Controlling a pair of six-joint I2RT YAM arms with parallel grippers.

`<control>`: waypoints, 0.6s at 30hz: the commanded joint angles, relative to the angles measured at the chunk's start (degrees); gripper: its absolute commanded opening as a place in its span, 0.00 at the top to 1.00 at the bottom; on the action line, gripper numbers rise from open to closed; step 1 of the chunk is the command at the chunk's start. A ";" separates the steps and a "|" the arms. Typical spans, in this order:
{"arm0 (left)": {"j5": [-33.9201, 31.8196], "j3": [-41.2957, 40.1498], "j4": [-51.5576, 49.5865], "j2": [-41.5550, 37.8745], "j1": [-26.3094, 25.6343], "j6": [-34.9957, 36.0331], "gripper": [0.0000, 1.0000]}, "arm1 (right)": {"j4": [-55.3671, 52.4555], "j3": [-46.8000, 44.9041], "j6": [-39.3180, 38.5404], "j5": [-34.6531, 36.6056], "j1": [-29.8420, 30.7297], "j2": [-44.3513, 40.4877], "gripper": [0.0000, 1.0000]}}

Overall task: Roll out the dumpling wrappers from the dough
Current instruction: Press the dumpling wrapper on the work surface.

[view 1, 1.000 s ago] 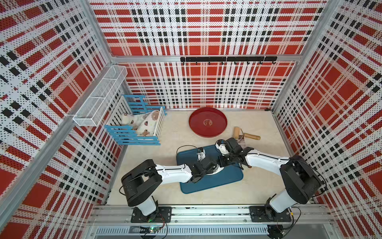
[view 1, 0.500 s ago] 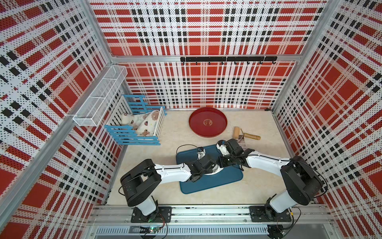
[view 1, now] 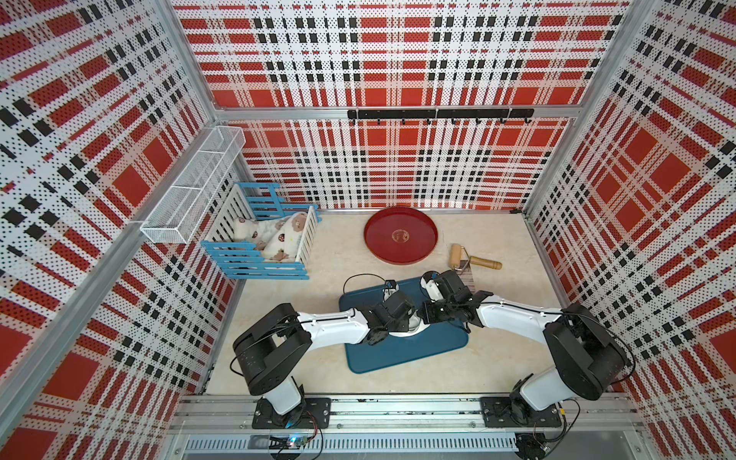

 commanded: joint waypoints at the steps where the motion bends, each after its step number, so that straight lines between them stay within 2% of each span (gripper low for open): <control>1: 1.88 -1.90 -3.46 2.75 -0.85 -1.86 1.00 | -11.90 -1.18 -1.62 4.55 1.04 4.46 0.98; 10: -1.77 -4.43 -2.47 1.73 -5.97 -12.01 1.00 | -12.18 5.02 -5.57 5.27 0.95 9.87 0.99; 18: -0.79 -4.68 -0.83 2.39 -6.41 -11.72 1.00 | -12.42 5.57 -5.55 4.70 0.96 10.25 0.99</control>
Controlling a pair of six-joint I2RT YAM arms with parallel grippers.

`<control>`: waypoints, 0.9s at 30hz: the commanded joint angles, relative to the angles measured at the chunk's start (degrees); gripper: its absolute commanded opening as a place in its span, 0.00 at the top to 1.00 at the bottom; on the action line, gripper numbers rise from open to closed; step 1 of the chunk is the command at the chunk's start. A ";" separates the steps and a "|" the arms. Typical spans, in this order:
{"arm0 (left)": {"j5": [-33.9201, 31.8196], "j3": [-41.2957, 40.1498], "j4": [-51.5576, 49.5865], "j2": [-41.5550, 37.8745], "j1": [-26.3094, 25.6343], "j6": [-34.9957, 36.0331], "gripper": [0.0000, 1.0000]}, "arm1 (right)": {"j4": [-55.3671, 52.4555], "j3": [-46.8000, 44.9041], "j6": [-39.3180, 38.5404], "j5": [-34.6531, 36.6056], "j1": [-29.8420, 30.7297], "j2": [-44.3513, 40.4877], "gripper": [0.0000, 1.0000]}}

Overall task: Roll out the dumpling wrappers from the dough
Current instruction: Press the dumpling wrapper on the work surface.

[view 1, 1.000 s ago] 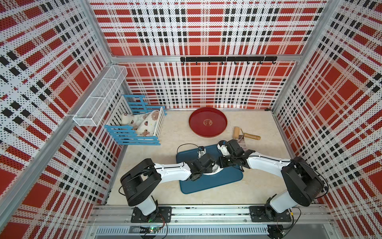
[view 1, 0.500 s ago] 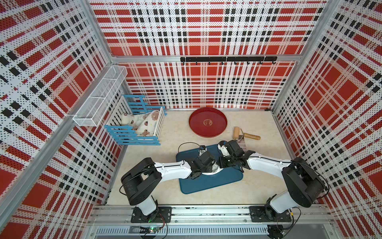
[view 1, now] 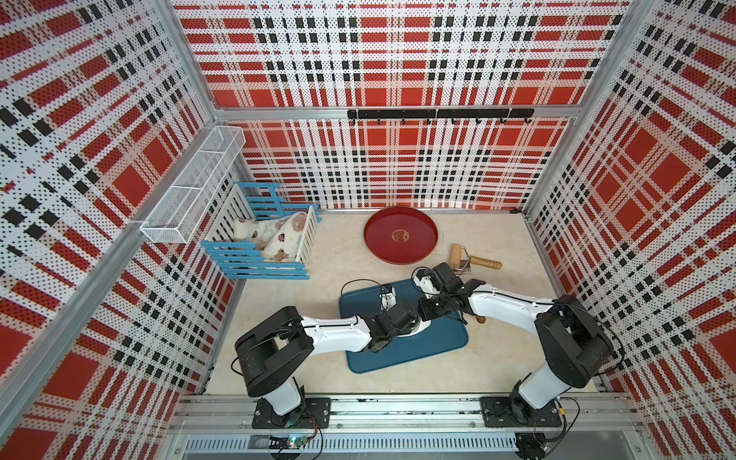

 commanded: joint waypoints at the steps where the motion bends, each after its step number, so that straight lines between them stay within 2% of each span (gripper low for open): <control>1: 7.91 -2.26 -3.94 2.49 -1.73 -0.57 1.00 | -3.20 -3.13 1.33 4.03 0.84 4.85 0.99; 9: 12.64 -0.58 -4.72 2.91 2.99 8.86 1.00 | -2.74 -8.26 5.96 1.24 0.97 1.56 0.99; 14: 13.34 1.56 -6.93 3.85 4.69 12.80 1.00 | -2.43 -10.65 8.14 0.93 1.24 0.08 0.99; 21: 13.37 2.15 -7.18 4.62 4.26 12.55 1.00 | -2.93 -10.52 8.17 1.81 1.33 -0.48 0.99; 27: 11.45 1.47 -7.19 4.45 1.89 8.51 1.00 | -3.69 -8.60 4.66 4.47 1.32 0.08 0.99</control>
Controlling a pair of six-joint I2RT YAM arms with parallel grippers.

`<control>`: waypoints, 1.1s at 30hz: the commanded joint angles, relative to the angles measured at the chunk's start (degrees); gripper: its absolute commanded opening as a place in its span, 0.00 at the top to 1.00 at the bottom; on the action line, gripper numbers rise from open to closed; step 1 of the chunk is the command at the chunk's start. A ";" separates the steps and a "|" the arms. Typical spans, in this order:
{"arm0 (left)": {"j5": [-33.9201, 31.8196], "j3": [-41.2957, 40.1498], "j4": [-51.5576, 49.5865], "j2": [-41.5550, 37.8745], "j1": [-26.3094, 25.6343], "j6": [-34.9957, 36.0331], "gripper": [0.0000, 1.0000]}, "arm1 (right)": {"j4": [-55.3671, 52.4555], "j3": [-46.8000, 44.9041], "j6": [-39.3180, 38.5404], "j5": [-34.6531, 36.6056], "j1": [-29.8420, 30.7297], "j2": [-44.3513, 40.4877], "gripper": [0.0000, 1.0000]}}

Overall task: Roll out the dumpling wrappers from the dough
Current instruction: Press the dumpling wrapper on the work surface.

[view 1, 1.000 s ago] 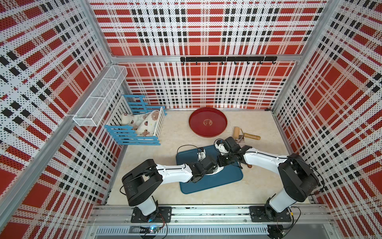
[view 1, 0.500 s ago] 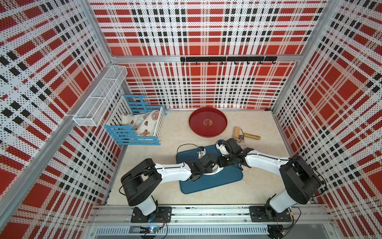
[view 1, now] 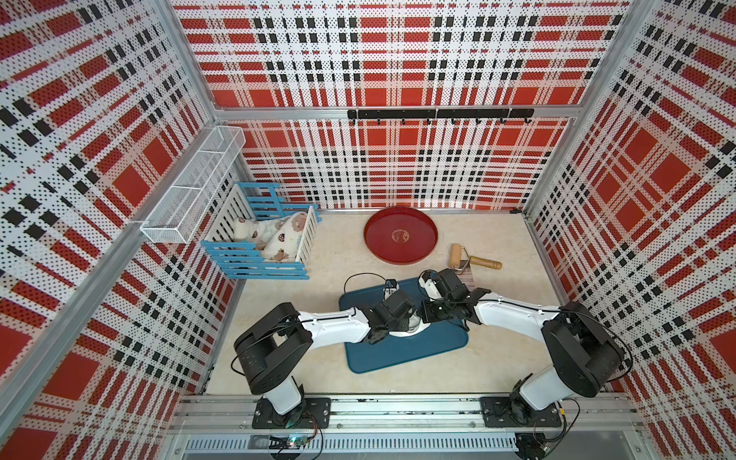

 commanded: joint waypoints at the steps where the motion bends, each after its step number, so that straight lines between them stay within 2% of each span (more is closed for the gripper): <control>1: 3.08 -1.98 -3.09 3.75 -2.70 -3.48 1.00 | -9.77 -2.07 -2.45 4.40 1.07 4.39 0.99; 6: 2.18 -4.63 -0.88 3.71 -5.49 -9.31 1.00 | -10.07 0.80 -4.85 4.56 1.00 7.92 0.99; 12: 2.51 -6.20 0.92 3.38 -6.39 -11.53 1.00 | -10.15 1.22 -4.87 4.25 1.00 8.43 0.99; 18: 3.21 -4.53 0.98 4.01 -5.61 -8.08 1.00 | -10.07 -0.62 -2.91 3.60 1.00 7.13 0.99; 26: 5.10 -2.05 -0.56 5.40 -2.03 -1.40 1.00 | -9.18 -4.75 2.10 1.63 1.30 4.03 0.99; 33: 4.98 -2.20 -0.96 5.02 -2.40 -1.74 1.00 | -10.03 -4.29 1.80 2.58 1.41 3.75 0.99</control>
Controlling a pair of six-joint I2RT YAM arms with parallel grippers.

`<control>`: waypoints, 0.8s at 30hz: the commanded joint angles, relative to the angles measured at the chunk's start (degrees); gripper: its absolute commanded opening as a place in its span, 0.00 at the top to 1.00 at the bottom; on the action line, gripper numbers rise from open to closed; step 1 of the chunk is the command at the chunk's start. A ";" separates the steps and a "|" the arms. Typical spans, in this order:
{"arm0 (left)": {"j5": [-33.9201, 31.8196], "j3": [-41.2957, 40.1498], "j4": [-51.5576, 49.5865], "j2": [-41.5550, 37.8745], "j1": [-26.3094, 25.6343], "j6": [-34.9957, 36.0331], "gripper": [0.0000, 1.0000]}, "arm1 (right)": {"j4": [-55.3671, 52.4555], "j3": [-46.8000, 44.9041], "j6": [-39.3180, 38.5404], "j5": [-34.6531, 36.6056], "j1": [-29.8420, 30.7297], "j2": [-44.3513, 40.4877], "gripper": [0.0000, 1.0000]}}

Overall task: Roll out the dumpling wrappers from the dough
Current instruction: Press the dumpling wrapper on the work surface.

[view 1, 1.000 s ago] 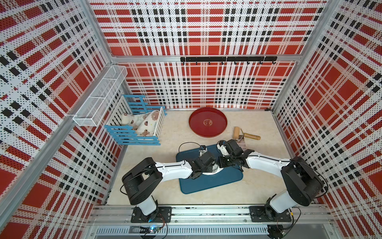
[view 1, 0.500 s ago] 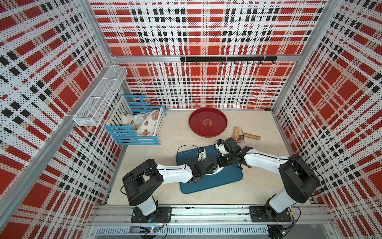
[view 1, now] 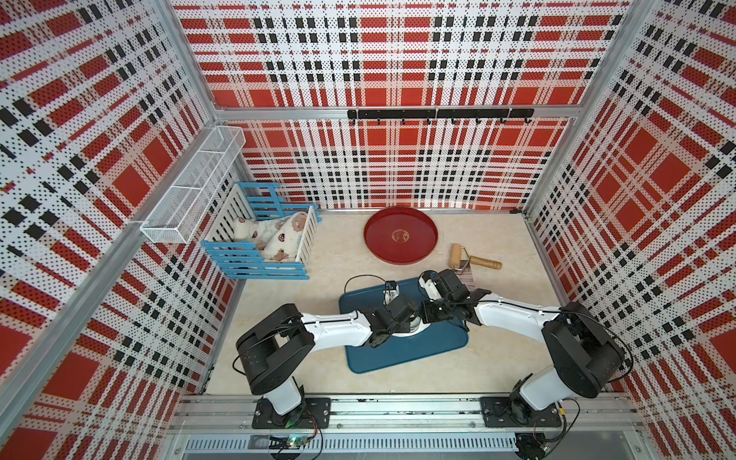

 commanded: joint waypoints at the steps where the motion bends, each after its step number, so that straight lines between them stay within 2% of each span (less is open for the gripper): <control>1: 8.47 -1.67 -2.56 4.43 -1.09 0.06 1.00 | -11.63 -2.87 0.70 2.83 1.35 4.14 0.99; 6: 7.86 -2.30 -2.38 4.46 -3.47 -3.34 1.00 | -13.12 0.35 -2.78 5.48 1.26 5.71 0.99; 11: 7.33 -4.79 -0.65 3.51 -4.85 -6.98 1.00 | -13.24 2.32 -3.61 4.57 1.17 7.45 0.99; 24: 6.34 -2.11 -0.33 3.98 -4.06 -5.18 1.00 | -13.03 1.88 -2.40 3.97 1.17 5.19 0.99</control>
